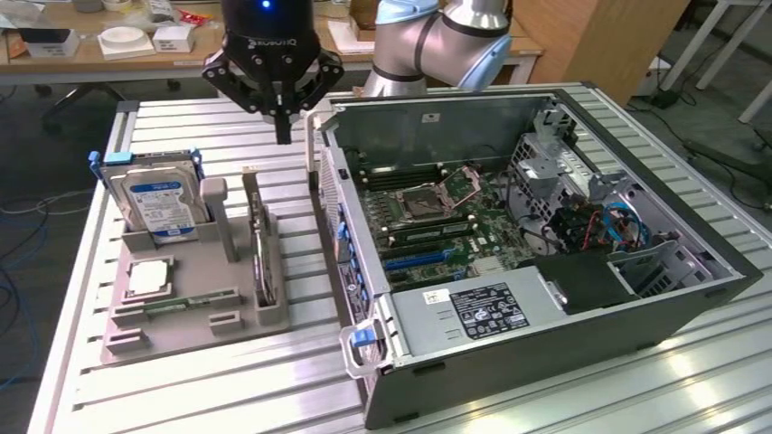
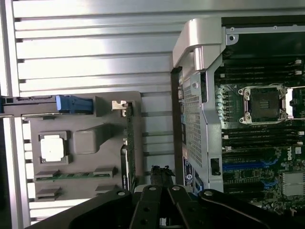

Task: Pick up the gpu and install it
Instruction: 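Reach for the gpu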

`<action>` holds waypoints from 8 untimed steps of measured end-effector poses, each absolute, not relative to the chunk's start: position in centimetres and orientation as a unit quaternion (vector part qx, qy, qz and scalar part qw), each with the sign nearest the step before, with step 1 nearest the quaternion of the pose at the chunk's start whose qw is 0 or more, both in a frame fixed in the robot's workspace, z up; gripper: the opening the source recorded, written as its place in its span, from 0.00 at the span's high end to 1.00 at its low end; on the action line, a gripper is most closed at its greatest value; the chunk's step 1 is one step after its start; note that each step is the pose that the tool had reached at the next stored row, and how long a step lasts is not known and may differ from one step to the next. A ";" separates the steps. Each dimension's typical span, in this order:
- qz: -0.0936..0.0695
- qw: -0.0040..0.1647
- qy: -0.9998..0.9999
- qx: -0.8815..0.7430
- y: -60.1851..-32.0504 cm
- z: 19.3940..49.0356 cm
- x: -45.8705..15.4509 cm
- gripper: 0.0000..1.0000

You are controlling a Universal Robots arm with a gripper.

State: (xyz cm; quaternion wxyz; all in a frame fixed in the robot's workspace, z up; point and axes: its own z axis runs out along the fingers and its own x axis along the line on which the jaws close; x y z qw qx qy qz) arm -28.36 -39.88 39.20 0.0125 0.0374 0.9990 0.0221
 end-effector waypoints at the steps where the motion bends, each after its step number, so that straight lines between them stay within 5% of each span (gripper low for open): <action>1: 0.022 0.013 0.999 0.037 -39.9 39.2 -28.5 0.90; 8: 0.022 0.012 0.999 0.037 -39.9 39.2 -29.8 0.90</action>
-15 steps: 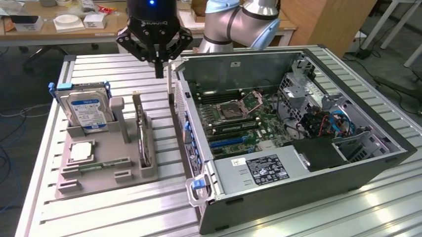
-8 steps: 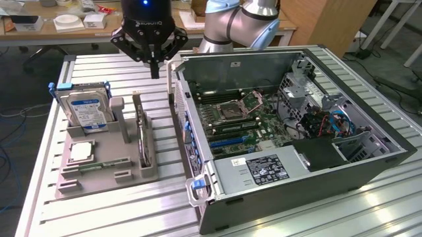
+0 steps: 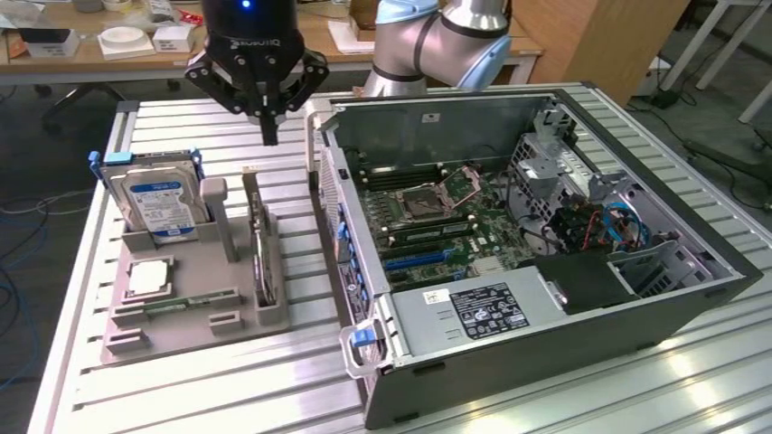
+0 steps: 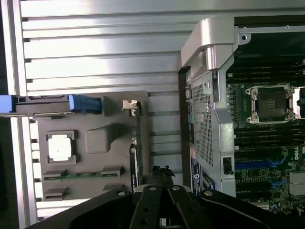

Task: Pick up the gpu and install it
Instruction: 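Reach for the gpu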

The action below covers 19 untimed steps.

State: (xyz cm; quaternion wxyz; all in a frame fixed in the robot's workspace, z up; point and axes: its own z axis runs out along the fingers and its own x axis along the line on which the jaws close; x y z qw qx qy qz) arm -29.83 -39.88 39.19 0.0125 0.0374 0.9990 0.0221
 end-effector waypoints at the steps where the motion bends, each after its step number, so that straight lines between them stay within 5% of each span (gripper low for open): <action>1: 0.022 0.012 0.999 0.037 -39.9 39.2 -30.0 0.90; 19: 0.022 0.012 0.999 0.037 -39.9 39.2 -33.7 0.90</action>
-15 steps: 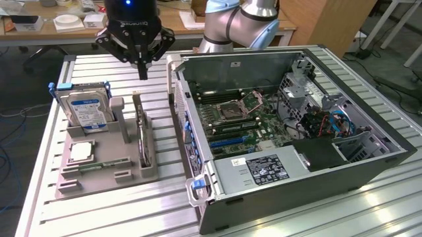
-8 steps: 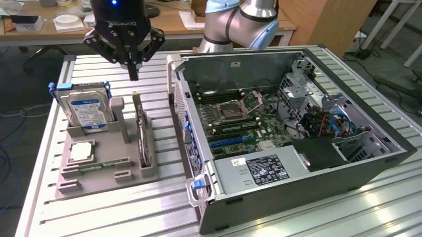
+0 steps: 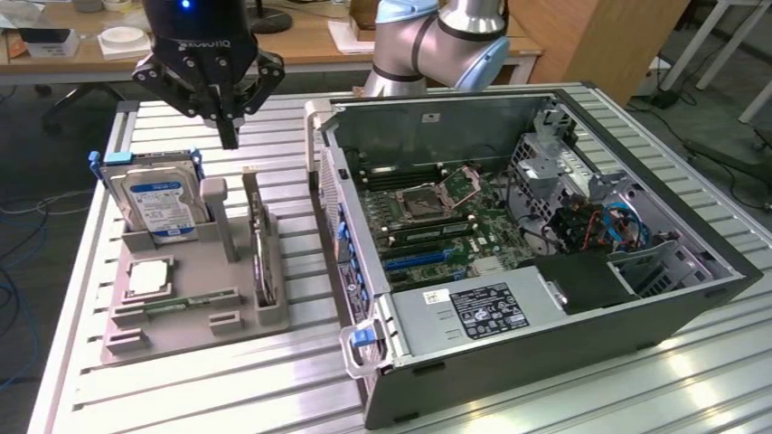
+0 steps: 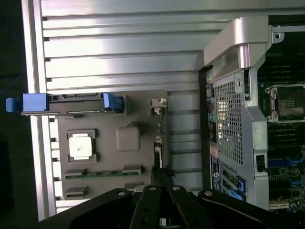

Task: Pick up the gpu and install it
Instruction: 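Reach for the gpu, then pick up the gpu and move the gpu toward the slot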

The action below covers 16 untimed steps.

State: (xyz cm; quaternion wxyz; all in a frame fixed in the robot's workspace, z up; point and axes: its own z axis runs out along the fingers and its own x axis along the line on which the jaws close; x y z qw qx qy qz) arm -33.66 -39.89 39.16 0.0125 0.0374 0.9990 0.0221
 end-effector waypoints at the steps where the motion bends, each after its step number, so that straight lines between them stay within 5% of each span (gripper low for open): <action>1: 0.022 0.013 0.999 0.037 -39.9 39.2 -33.7 0.90; 14: 0.022 0.012 0.999 0.037 -39.9 39.2 -33.8 0.90; 16: 0.022 0.012 0.999 0.037 -39.9 39.2 -33.8 0.83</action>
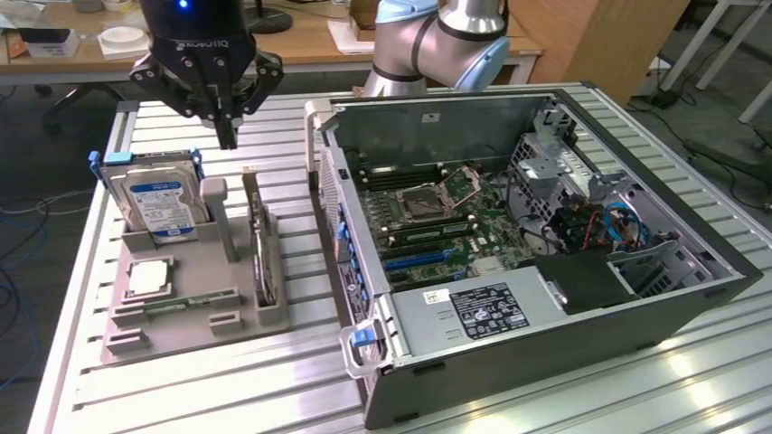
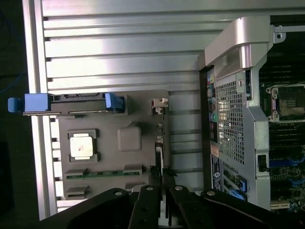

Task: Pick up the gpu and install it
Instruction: 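Pick up the gpu and move the gpu toward the slot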

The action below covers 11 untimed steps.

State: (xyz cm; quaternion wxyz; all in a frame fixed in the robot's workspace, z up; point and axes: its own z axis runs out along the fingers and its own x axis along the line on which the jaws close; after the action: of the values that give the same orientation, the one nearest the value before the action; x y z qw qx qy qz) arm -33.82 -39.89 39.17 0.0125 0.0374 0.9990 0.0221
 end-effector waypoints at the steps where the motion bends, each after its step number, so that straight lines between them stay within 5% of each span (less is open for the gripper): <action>1: 0.022 0.012 0.999 0.037 -39.9 39.2 -33.8 0.83; 6: 0.022 0.012 0.999 0.037 -39.9 39.2 -33.9 0.59; 11: 0.022 0.012 0.999 0.037 -39.9 39.2 -33.9 0.47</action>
State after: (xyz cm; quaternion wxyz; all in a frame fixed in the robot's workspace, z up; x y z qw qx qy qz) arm -33.87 -39.89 39.17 0.0125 0.0374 0.9990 0.0221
